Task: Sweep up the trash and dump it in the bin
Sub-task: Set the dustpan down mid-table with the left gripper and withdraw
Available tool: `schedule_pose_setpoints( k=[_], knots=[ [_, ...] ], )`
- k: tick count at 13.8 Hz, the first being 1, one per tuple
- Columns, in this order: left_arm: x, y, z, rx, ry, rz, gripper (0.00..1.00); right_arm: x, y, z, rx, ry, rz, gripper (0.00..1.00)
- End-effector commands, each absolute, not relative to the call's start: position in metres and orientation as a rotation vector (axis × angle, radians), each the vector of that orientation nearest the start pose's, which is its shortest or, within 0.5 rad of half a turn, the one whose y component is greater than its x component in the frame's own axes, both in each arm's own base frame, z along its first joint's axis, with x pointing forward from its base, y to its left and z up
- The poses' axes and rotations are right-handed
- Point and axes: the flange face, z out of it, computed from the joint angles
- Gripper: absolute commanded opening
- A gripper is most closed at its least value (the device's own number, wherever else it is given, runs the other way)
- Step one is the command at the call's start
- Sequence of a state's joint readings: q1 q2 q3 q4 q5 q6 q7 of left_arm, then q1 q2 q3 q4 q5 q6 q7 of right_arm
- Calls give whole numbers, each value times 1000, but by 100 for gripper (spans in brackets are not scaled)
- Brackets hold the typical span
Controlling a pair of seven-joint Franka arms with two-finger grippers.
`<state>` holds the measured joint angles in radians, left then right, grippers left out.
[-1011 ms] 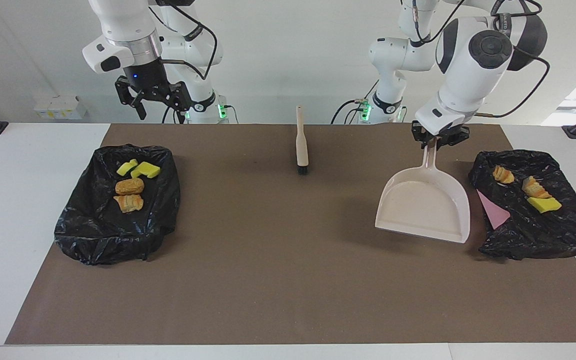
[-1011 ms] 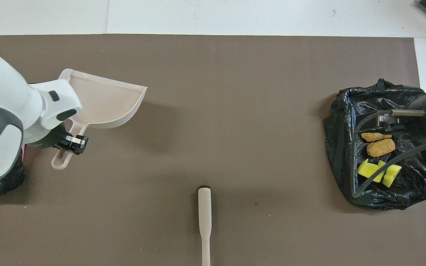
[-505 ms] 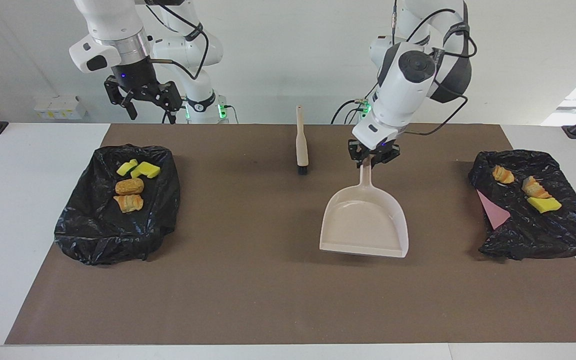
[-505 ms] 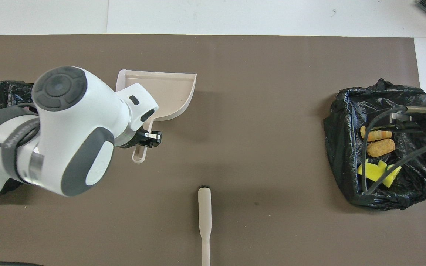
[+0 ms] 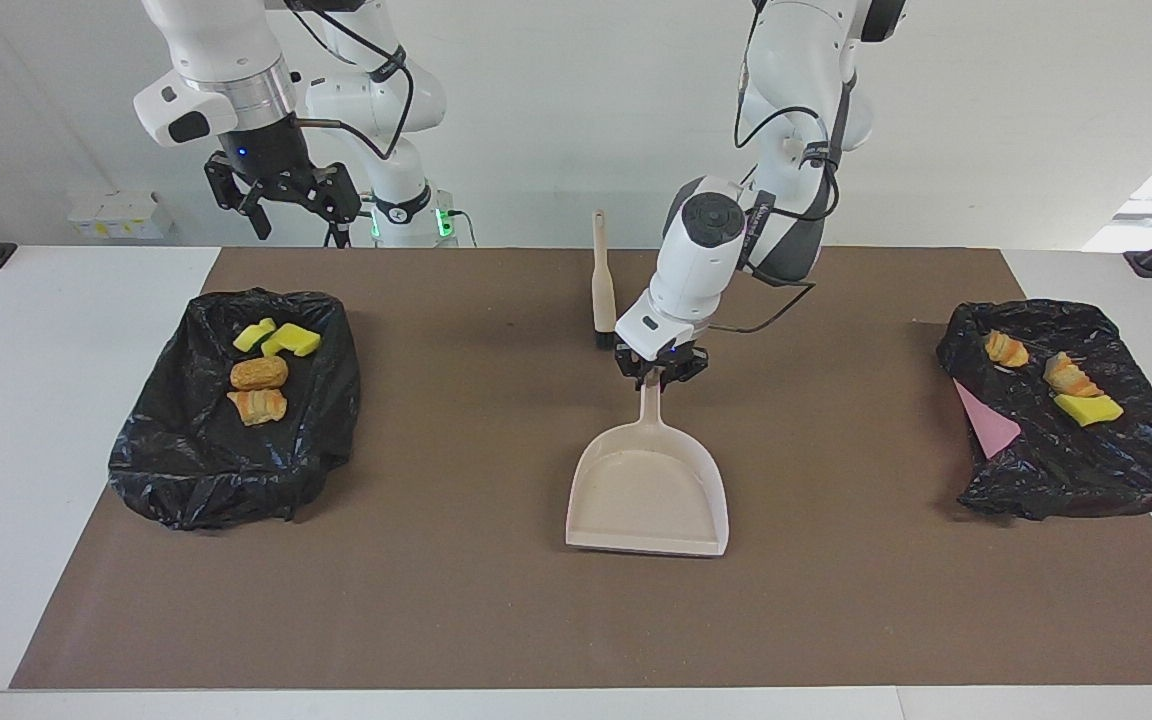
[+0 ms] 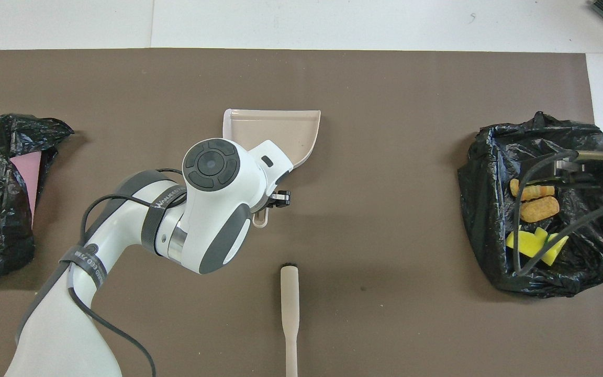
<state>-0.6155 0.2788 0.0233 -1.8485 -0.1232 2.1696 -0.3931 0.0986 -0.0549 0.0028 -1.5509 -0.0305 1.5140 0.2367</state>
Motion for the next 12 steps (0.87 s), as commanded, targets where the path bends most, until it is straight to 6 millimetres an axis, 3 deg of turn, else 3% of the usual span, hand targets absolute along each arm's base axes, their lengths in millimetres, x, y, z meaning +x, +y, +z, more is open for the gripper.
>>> schedule_pose_setpoints(
  k=[1, 2, 3, 6, 8, 12],
  knots=[
    [514, -347, 384, -3260, 186, -16, 0, 532, 49, 658, -3162, 173, -26, 100],
    [516, -347, 387, -3259, 220, -25, 66, 532, 50, 658, -3163, 171, -26, 100],
    [515, -346, 386, -3254, 214, -2, 100, 532, 49, 657, -3162, 178, -23, 100],
    [515, -337, 399, -3245, 185, 37, 100, 532, 48, 656, -3159, 192, -16, 100],
    [518, -325, 423, -3261, 169, -6, 100, 532, 46, 657, -3142, 203, -14, 100],
    [561, -258, 465, -3273, 12, -104, 100, 532, 41, 656, -3132, 219, -9, 100]
  ],
)
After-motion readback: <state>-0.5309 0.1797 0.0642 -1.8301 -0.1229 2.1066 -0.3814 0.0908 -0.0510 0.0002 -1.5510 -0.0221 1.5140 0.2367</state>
